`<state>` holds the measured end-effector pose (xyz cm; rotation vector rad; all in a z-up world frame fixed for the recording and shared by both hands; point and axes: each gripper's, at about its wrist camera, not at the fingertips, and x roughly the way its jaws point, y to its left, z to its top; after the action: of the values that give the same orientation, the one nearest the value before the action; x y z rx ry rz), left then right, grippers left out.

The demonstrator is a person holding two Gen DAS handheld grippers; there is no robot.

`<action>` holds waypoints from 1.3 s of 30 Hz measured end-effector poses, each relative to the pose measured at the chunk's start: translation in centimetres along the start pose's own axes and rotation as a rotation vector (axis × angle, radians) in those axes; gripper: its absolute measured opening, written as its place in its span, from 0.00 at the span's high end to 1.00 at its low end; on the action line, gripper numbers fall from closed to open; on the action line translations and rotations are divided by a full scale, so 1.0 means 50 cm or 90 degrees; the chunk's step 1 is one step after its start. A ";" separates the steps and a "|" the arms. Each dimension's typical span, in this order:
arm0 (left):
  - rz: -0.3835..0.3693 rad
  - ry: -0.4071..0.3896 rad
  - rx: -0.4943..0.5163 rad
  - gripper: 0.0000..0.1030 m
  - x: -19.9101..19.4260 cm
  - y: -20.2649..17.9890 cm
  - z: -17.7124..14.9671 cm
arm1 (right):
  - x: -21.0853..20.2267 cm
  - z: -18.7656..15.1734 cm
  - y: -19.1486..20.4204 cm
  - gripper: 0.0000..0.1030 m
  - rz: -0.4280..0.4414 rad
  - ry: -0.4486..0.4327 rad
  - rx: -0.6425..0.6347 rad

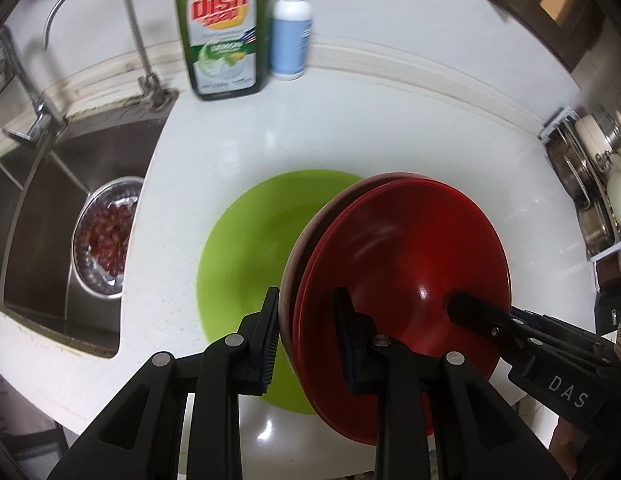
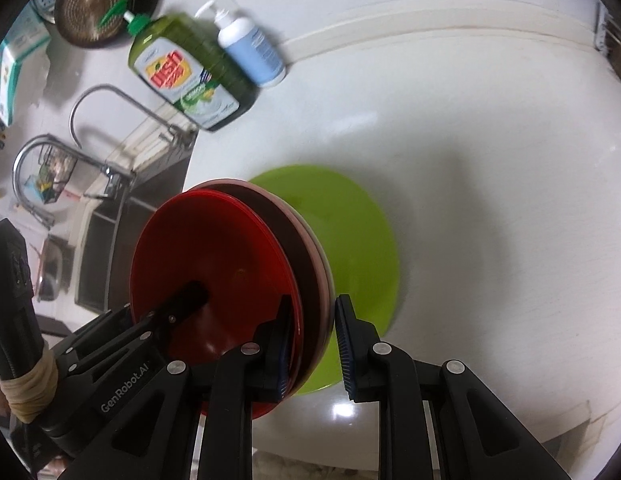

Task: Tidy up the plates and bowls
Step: 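Lift the nested bowls and carry them over the lime-green plate, then lower the nested bowls onto the lime-green plate and open both grippers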

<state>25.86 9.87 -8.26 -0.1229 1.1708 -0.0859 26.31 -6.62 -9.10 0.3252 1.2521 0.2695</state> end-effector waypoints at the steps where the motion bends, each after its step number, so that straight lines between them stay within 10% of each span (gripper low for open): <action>1: 0.000 0.004 -0.004 0.74 0.003 0.007 -0.001 | 0.004 -0.001 0.004 0.78 0.000 0.004 -0.001; 23: -0.009 0.075 -0.020 0.74 0.077 0.047 0.020 | 0.091 0.023 0.013 0.77 -0.016 0.083 0.029; 39: -0.032 0.060 -0.023 0.60 0.089 0.057 0.032 | 0.093 0.046 0.031 0.66 -0.021 0.036 -0.010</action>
<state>29.06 12.18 -12.12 -0.1815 1.2638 -0.1163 29.81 -3.68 -11.95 0.2851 1.3095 0.2619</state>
